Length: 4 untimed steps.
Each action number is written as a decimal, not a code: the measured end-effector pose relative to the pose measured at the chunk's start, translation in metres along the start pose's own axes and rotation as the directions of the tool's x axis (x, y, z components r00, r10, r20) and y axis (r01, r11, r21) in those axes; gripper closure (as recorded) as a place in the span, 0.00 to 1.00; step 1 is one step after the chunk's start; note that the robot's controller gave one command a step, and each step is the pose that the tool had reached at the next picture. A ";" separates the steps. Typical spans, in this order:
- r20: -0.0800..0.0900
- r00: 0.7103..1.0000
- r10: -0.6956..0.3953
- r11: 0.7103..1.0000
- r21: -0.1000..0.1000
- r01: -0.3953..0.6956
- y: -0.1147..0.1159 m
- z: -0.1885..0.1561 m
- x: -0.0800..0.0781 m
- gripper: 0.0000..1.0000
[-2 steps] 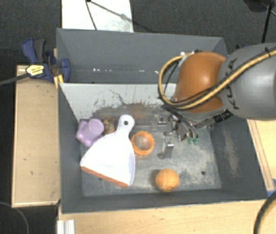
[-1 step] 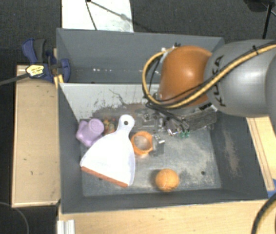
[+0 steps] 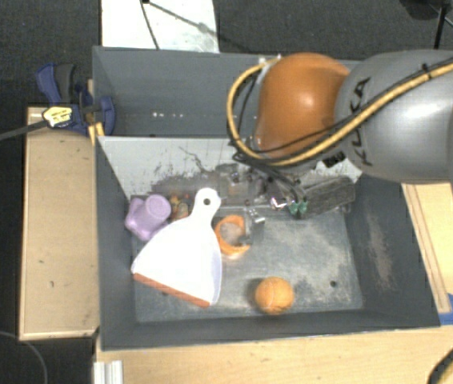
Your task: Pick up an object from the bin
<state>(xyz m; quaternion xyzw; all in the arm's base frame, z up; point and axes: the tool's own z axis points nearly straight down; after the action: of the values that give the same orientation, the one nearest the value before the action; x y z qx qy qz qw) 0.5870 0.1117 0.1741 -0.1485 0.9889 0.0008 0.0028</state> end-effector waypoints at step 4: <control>-0.002 0.952 0.306 0.952 0.001 -0.306 -0.033 0.097 0.026 1.00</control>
Offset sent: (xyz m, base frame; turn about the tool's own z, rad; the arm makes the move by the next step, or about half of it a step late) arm -0.0156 -0.0391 -0.1041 0.3105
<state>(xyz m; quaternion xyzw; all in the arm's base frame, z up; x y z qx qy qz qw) 0.5725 0.0730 0.0773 0.0064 1.0000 0.0007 0.0017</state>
